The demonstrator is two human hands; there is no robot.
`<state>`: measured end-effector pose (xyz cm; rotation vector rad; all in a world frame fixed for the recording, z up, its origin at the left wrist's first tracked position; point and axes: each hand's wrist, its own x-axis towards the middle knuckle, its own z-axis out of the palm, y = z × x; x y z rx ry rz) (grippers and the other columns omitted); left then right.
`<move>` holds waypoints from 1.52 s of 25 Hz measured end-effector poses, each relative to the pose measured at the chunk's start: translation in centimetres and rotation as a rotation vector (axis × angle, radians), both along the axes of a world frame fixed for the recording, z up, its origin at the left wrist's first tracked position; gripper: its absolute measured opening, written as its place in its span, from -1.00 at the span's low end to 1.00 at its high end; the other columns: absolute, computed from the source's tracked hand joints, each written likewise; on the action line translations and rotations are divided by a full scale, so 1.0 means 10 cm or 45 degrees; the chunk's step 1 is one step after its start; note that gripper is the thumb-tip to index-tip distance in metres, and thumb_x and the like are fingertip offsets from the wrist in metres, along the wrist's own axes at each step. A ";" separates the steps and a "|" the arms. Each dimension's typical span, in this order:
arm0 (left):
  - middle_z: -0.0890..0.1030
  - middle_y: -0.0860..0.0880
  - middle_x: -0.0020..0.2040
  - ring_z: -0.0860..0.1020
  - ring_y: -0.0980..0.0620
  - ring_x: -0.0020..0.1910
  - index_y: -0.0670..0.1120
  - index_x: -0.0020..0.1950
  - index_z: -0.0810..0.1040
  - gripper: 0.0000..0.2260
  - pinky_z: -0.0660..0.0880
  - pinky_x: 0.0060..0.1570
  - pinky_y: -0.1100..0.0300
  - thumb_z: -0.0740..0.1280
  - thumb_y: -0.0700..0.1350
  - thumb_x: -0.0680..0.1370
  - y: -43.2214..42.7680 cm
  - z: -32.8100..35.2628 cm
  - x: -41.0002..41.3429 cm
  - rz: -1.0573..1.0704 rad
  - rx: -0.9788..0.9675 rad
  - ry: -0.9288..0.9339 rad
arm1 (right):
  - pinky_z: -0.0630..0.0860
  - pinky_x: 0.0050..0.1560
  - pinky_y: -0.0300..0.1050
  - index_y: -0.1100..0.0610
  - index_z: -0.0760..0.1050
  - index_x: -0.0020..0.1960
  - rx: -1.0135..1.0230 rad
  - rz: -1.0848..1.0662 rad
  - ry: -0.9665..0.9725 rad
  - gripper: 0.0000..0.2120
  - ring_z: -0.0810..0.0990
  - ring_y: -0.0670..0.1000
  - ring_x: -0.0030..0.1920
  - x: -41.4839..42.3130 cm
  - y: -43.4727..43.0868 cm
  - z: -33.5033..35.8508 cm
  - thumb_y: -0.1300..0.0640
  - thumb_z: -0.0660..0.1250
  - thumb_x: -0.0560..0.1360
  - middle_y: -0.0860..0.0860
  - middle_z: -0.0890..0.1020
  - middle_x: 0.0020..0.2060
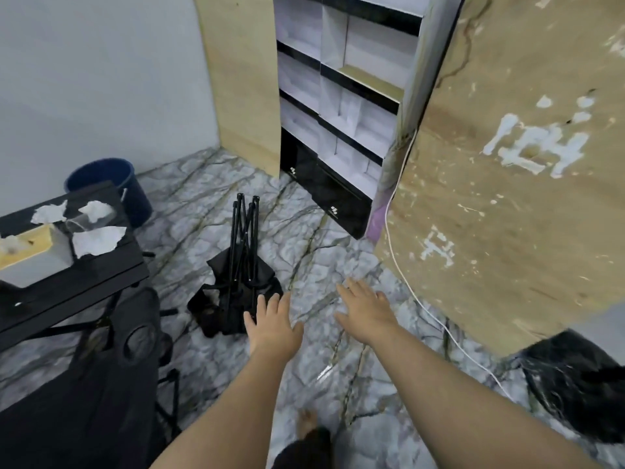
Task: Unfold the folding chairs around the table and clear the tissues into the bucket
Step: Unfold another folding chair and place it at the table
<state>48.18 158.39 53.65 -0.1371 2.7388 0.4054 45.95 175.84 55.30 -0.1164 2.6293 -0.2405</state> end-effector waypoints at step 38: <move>-0.05 0.02 0.56 -0.15 -0.03 0.54 0.06 0.51 -0.05 -0.44 -0.14 0.48 -0.16 0.07 0.14 0.57 -1.74 -0.26 -3.92 2.285 0.001 0.114 | 0.05 0.51 0.13 -0.02 -0.14 0.54 0.168 2.485 0.036 -0.42 -0.14 0.01 0.55 -5.59 -4.20 -0.12 -0.11 0.02 0.62 -0.05 -0.15 0.56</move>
